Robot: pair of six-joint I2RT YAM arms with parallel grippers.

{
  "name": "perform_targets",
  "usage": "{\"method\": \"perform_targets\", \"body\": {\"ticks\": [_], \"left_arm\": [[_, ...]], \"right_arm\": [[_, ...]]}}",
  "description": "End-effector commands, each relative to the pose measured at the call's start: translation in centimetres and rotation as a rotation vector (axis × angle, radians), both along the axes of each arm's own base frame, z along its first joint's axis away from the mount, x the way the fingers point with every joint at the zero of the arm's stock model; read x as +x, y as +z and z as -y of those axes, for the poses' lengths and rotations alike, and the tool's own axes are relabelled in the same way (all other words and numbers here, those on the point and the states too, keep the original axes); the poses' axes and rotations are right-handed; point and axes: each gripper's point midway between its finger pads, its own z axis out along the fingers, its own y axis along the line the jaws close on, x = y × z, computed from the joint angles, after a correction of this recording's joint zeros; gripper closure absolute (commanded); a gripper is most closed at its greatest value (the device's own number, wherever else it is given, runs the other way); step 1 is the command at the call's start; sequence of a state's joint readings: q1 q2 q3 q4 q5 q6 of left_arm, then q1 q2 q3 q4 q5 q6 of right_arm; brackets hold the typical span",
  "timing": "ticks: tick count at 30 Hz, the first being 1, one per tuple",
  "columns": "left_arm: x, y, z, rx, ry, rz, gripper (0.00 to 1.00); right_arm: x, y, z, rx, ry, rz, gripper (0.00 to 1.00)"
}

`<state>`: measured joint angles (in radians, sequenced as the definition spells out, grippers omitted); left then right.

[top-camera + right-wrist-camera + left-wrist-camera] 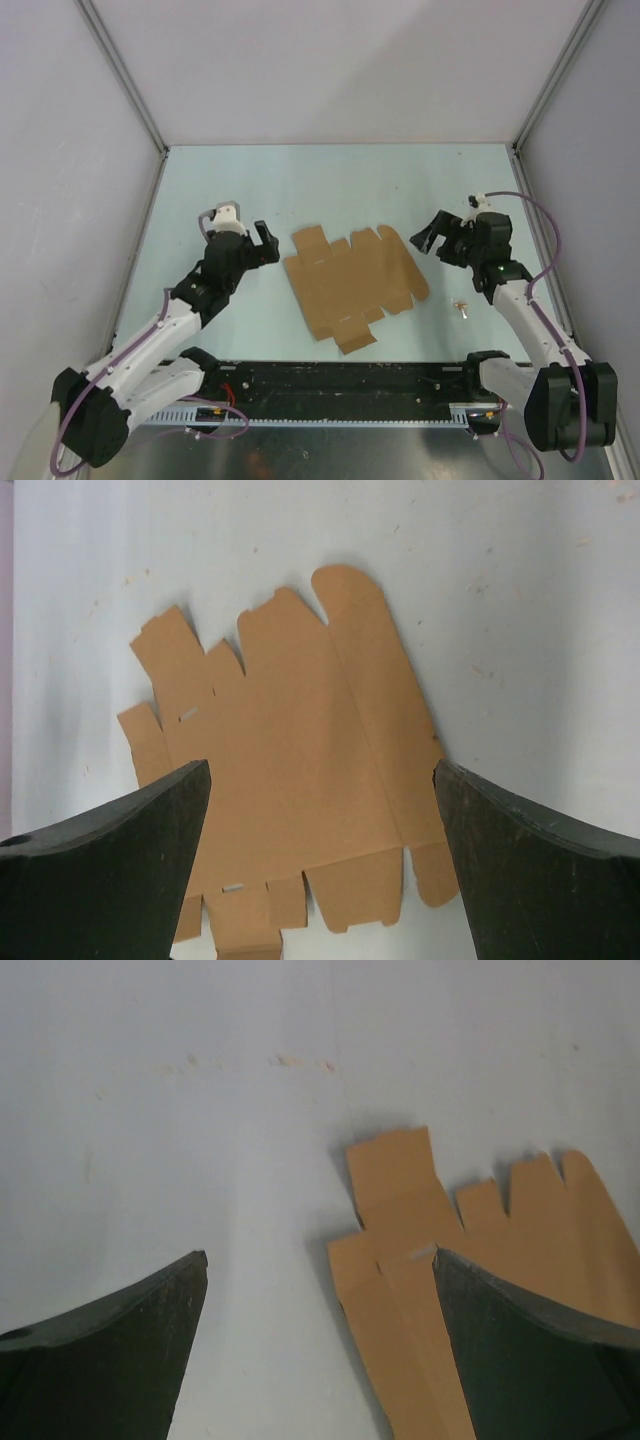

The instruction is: Fold the paper box

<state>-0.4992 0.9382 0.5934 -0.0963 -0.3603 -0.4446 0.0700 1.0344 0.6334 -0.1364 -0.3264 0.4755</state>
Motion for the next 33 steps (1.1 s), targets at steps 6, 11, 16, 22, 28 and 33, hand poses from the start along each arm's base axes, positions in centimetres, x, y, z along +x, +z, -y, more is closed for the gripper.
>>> {"method": "perform_targets", "body": {"ticks": [6, 11, 16, 22, 28, 33], "left_arm": [[-7.1, -6.3, 5.2, -0.368, -0.122, -0.263, 0.01], [-9.0, -8.2, 6.1, -0.427, -0.096, -0.329, 0.01], [-10.1, -10.2, 6.9, -0.457, -0.066, -0.393, 0.04], [-9.9, -10.8, 9.3, -0.552, -0.078, -0.427, 0.16], [-9.4, -13.1, 11.1, -0.54, -0.075, -0.494, 0.27], [-9.1, -14.3, 11.4, -0.517, -0.048, -0.528, 0.32]], "right_arm": [[-1.1, 0.2, -3.8, -0.111, 0.123, 0.019, 0.03], [-0.9, -1.2, -5.5, -0.136, 0.162, 0.003, 0.19], [-1.1, -2.1, -6.4, -0.151, 0.177, -0.019, 0.23], [-1.0, -1.8, -6.6, -0.146, 0.178, -0.005, 0.27], [-1.1, -0.8, -6.7, -0.128, 0.179, 0.021, 0.28], [-1.3, 0.1, -6.4, -0.125, 0.162, 0.044, 0.28]]}}
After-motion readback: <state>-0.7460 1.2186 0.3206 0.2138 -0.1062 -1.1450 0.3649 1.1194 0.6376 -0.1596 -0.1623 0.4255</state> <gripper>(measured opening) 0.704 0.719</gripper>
